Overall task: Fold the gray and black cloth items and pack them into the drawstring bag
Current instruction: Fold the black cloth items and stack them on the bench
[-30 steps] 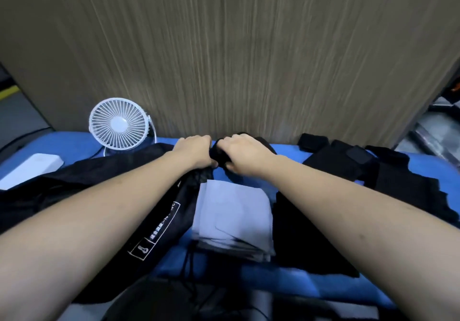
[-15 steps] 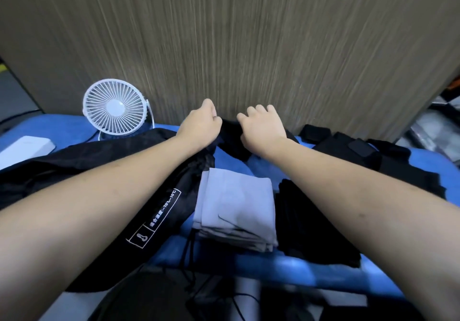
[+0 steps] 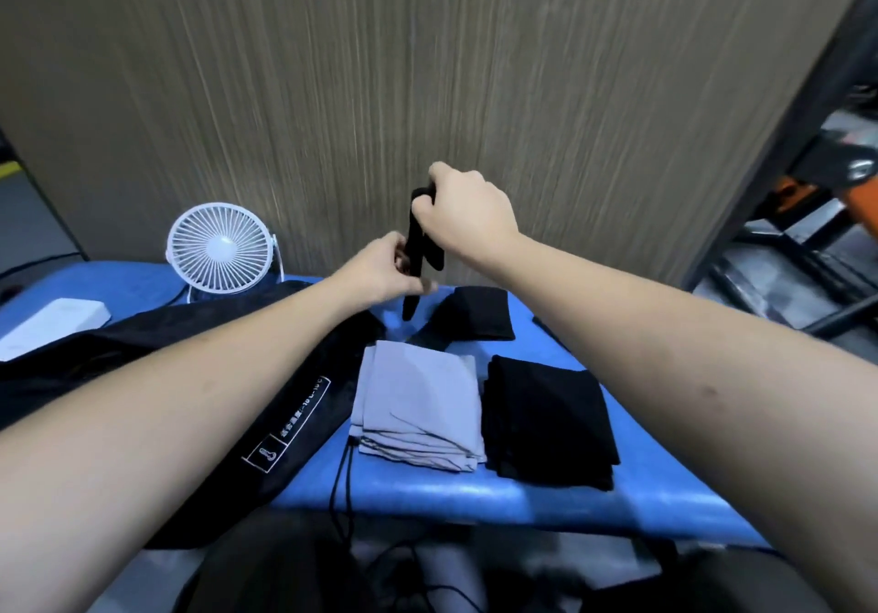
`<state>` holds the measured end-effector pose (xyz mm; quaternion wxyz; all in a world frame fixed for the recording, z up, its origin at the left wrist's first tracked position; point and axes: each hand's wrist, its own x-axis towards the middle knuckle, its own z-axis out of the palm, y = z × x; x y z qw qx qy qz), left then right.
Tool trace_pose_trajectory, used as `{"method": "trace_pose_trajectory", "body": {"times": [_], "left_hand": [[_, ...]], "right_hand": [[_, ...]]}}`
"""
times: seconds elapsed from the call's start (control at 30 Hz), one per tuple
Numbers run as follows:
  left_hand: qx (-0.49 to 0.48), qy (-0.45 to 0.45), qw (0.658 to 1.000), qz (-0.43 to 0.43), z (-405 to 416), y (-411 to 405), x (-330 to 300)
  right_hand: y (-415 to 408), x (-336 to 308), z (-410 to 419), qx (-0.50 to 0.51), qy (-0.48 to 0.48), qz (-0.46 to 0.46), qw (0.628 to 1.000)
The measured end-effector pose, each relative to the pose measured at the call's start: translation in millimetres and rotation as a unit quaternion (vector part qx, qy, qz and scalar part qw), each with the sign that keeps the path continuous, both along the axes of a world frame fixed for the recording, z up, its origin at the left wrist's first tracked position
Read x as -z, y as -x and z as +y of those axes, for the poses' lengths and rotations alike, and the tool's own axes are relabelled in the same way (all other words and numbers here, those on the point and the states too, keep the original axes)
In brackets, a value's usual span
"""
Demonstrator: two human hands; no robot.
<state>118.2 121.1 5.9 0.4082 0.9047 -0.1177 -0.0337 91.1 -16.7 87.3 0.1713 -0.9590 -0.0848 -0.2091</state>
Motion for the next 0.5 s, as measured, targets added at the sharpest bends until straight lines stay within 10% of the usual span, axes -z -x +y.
{"method": "trace_pose_trajectory", "body": {"times": [0.17, 0.3, 0.5], "left_hand": [[-0.084, -0.02, 0.996, -0.037, -15.7, 18.8, -15.2], [-0.165, -0.094, 0.975, -0.112, -7.3, 27.2, -32.9], [-0.075, -0.295, 0.871, -0.385, 23.3, 45.4, -51.6]], "right_hand": [[22.9, -34.0, -9.0, 0.0, 0.031, -0.03, 0.999], [40.1, -48.0, -41.1, -0.001, 0.266, -0.083, 0.96], [60.1, -32.4, -93.4, -0.025, 0.438, -0.087, 0.894]]}}
